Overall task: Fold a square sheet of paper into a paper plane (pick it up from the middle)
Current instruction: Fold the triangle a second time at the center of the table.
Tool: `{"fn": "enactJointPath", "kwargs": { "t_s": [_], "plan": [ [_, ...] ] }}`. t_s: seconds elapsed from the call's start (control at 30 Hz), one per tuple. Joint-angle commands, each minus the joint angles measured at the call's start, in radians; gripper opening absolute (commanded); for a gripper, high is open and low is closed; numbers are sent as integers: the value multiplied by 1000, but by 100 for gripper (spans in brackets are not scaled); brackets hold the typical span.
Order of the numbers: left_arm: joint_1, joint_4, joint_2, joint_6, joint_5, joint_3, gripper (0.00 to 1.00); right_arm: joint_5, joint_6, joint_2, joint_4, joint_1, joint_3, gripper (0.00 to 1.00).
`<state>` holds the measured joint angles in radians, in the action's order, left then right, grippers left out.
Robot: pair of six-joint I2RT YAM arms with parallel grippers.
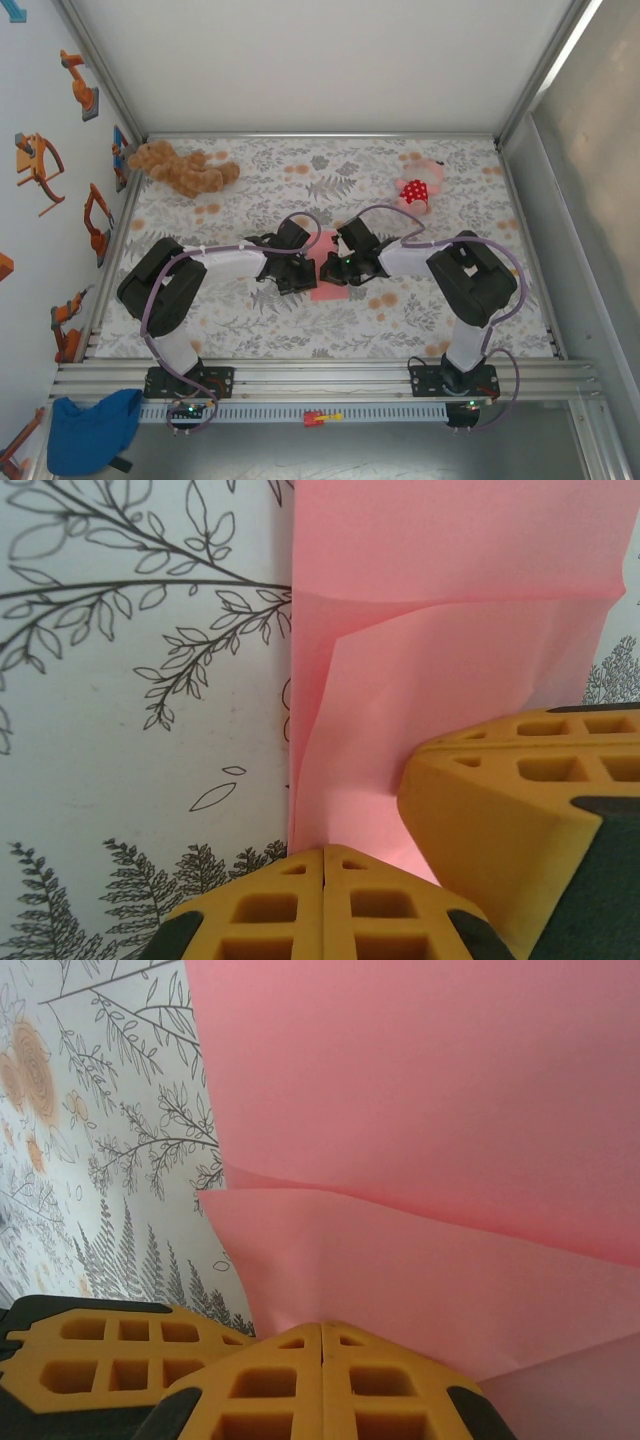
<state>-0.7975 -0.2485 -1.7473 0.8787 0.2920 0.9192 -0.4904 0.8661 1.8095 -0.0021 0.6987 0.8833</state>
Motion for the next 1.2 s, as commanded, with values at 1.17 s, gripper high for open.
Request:
{"fn": "enactJointPath", "kwargs": {
  "t_s": [1.17],
  "plan": [
    [5, -156, 27, -13, -8, 92, 4, 161, -99, -100, -42, -261, -9, 1]
  ]
}}
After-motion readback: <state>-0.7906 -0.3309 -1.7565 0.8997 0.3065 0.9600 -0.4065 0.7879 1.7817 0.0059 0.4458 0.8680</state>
